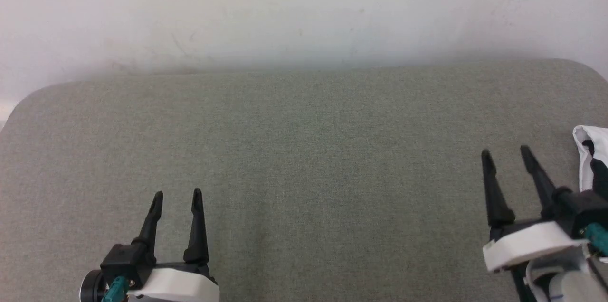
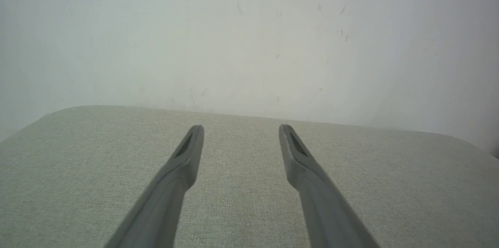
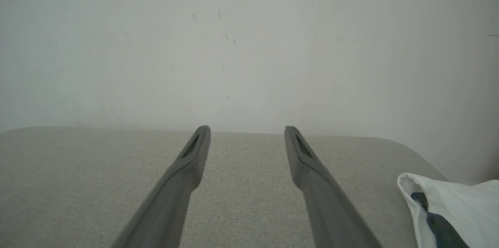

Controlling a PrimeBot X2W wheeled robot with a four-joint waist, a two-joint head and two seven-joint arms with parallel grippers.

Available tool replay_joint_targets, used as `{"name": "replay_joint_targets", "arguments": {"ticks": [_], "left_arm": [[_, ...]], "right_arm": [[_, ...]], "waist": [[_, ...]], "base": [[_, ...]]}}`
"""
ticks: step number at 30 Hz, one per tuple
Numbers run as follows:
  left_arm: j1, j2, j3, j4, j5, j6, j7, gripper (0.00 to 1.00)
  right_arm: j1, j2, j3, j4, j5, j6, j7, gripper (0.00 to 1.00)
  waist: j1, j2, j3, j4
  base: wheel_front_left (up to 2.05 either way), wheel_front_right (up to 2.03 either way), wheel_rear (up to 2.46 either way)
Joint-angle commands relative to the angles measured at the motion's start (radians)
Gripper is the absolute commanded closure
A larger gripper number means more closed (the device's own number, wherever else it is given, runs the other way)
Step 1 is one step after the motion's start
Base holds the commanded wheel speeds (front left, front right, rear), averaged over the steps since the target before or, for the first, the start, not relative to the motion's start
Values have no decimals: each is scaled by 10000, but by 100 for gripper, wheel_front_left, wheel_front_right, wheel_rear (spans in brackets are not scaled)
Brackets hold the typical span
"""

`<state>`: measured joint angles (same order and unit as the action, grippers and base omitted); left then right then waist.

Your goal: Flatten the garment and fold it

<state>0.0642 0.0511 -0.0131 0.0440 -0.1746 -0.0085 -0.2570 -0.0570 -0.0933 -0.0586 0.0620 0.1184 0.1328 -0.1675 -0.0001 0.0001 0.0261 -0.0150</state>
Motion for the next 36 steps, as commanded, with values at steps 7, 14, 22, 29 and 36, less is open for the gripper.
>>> {"name": "replay_joint_targets", "arguments": {"ticks": [7,14,22,29,36], "left_arm": [[287,-8,-190,49,168,-35,-47,0],[291,-8,-263,-14,314,-10,-47,0],[303,-8,-323,-121,343,62,-47,0],[338,-9,-381,-196,264,79,-47,0],[186,0,-371,-169,262,7,57,100]], "right_arm": [[924,198,415,13,-690,-21,-53,0],[960,315,427,75,-780,-21,-140,0],[944,365,360,85,-837,-21,-189,0],[931,387,348,-2,-857,-21,-190,0],[877,346,353,31,-798,2,-86,100]], "waist": [[1,-1,39,93],[1,-1,19,76],[1,-1,-11,89],[1,-1,-45,127],[1,-1,-49,131]], "base": [[0,0,0],[0,0,0],[0,0,0],[0,0,0],[0,0,0]]}}
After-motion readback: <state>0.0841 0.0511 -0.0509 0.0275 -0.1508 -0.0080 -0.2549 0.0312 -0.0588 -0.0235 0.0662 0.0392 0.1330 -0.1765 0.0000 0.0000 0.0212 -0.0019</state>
